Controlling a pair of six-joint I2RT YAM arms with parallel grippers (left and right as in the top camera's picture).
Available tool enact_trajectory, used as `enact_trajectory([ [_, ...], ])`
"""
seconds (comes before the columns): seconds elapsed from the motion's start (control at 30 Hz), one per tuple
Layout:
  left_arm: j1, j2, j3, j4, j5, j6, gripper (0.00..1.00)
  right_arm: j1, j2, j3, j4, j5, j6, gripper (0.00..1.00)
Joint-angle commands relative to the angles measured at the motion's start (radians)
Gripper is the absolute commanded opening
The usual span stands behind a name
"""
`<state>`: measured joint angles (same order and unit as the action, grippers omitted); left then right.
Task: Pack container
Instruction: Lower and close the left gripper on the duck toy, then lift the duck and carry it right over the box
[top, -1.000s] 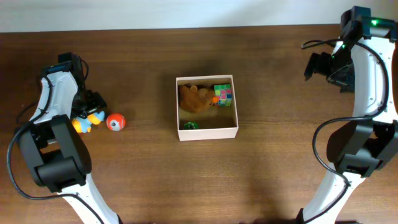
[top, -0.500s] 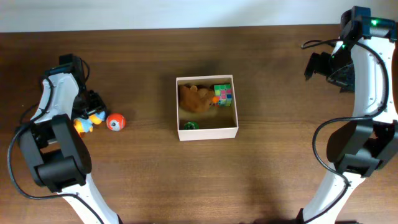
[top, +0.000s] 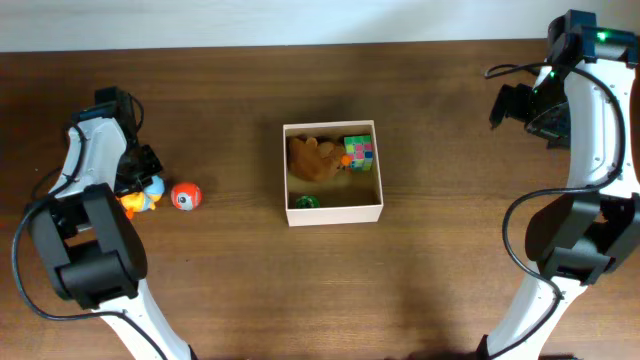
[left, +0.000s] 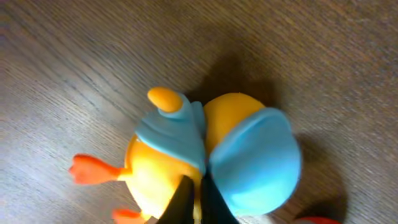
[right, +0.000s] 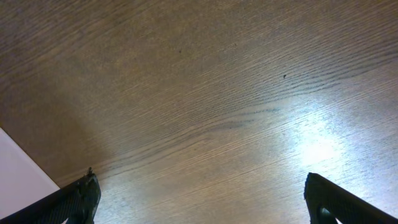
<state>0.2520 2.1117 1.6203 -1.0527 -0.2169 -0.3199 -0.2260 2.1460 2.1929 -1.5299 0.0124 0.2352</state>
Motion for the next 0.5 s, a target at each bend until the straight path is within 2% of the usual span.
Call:
enact_trajectory([
  [0.0,0.005,0.021,-0.018,-0.004,0.019,-0.004,0.02,-0.003,-0.008,0.014,0.0,-0.002,0.002,0.99],
  [0.27,0.004,0.02,-0.018,-0.018,0.099,-0.003,0.02,-0.003,-0.008,0.014,0.0,-0.002,0.002,0.99],
  [0.47,0.003,0.02,0.046,-0.087,0.124,0.0,0.02,-0.003,-0.008,0.014,0.0,-0.002,0.002,0.99],
])
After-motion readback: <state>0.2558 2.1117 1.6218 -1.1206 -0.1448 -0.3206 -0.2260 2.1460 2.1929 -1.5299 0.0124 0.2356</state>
